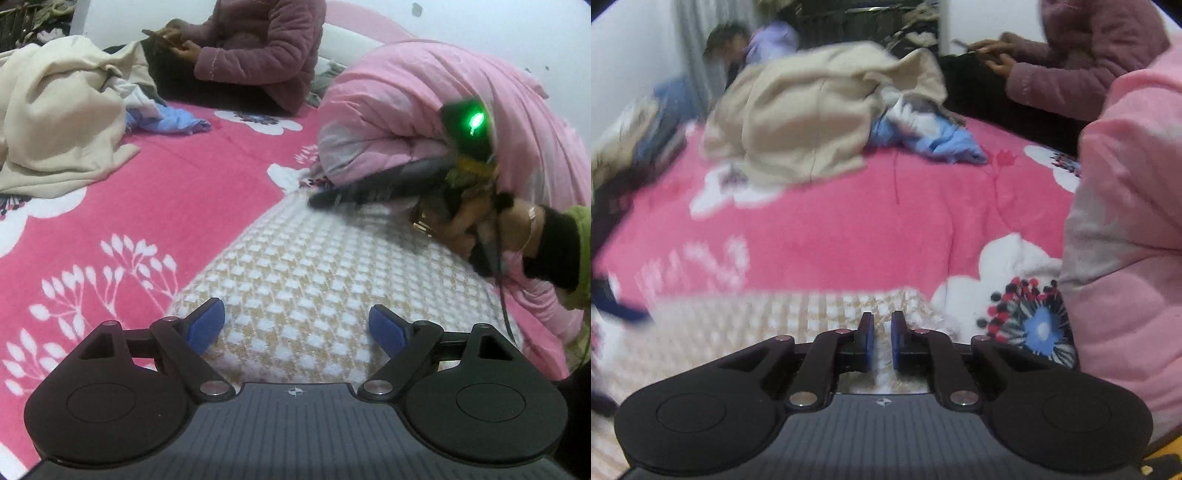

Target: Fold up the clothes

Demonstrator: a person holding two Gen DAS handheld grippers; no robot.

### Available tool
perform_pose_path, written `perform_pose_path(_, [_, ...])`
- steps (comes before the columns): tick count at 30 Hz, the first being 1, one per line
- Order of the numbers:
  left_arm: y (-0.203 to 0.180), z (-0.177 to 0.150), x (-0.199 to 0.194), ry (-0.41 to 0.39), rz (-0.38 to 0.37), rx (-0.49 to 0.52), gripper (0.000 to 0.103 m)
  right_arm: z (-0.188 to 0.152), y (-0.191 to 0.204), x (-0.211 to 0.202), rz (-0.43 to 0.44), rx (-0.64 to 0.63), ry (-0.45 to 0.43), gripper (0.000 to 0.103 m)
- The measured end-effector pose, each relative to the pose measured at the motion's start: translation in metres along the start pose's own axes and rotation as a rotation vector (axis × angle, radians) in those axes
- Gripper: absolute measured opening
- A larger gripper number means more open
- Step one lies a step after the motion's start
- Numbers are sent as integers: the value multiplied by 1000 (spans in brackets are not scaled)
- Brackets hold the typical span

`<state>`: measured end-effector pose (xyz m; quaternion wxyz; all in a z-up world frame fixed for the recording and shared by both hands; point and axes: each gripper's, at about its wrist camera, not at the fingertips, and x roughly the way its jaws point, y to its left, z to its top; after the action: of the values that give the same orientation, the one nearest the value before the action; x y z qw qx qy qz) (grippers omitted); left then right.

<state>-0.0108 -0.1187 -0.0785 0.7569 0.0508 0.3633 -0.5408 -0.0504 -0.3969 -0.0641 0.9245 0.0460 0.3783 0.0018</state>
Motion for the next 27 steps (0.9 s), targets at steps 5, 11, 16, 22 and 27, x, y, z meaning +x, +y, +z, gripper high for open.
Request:
perform_pose_path(5, [1,0,0,-5,16,6,87,-17,-5,17,-51,-19,40,10])
perform_pose_path(11, [-12,13,3,8,80,-11,89,-23,8,5,-91,-170,-17,11])
perform_pose_path(16, [-34,25,-21,-59,67,-19,89,-15,22,-55,-59,-163,-152,12])
perform_pose_path(22, [-59,3,2,69,42,81,90,-51,38,-41,76,-138,6,11])
perform_pose_path(27, [-62,-19,9,47,78,128,90,-72,42,-26,59,-130,-17,10])
